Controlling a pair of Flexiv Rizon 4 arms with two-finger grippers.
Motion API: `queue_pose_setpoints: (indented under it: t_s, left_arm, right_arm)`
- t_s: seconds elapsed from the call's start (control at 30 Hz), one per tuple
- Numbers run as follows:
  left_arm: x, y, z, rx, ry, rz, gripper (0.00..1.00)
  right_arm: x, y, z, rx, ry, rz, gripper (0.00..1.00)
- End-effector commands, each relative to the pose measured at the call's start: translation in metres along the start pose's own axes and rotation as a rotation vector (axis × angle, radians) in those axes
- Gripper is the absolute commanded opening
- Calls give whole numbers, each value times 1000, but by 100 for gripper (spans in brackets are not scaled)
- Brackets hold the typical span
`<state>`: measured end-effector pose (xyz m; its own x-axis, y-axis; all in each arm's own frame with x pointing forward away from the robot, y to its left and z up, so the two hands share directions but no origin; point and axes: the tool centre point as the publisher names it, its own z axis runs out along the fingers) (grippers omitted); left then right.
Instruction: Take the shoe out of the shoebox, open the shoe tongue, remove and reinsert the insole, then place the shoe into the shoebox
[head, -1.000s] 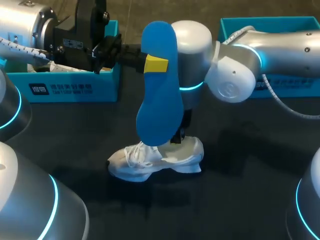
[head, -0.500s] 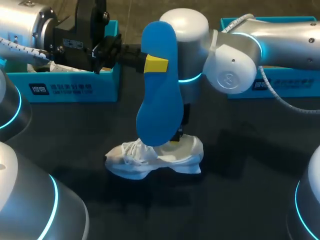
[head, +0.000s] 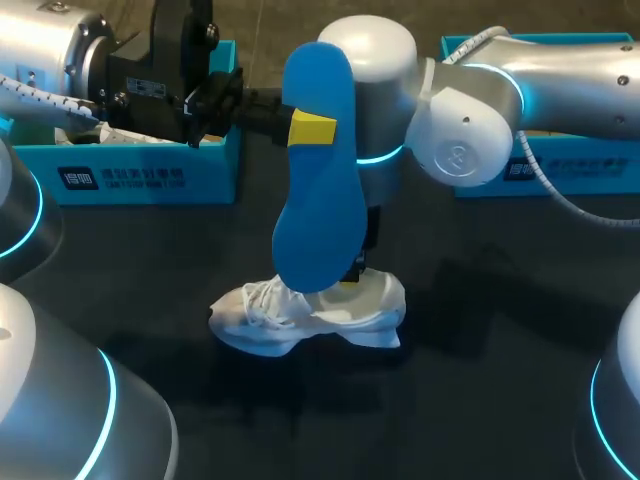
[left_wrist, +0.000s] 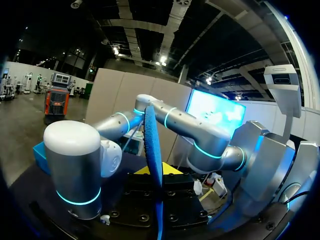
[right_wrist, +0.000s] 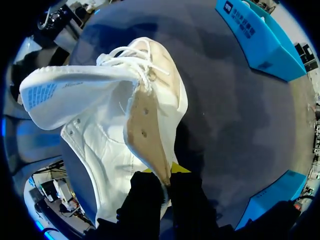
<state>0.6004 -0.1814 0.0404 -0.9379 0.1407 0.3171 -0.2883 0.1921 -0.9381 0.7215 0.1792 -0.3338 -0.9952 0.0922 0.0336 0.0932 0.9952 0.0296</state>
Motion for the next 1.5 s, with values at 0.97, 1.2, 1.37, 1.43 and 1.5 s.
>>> queue_pose_setpoints:
  t_s: [0.97, 1.2, 1.37, 1.43, 1.5]
  left_arm:
    - [0, 1, 1, 0, -1, 0, 0]
    - [0, 1, 1, 0, -1, 0, 0]
    - [0, 1, 1, 0, -1, 0, 0]
    - [0, 1, 1, 0, -1, 0, 0]
    - [0, 1, 1, 0, -1, 0, 0]
  right_arm:
    - [11, -35, -21, -139, 13, 917, 0]
    - [15, -39, -18, -136, 72, 1142, 0]
    - [29, -54, -13, -154, 103, 1382, 0]
    - [34, -59, -12, -168, 86, 1461, 0]
    - [39, -65, -10, -207, 110, 1510, 0]
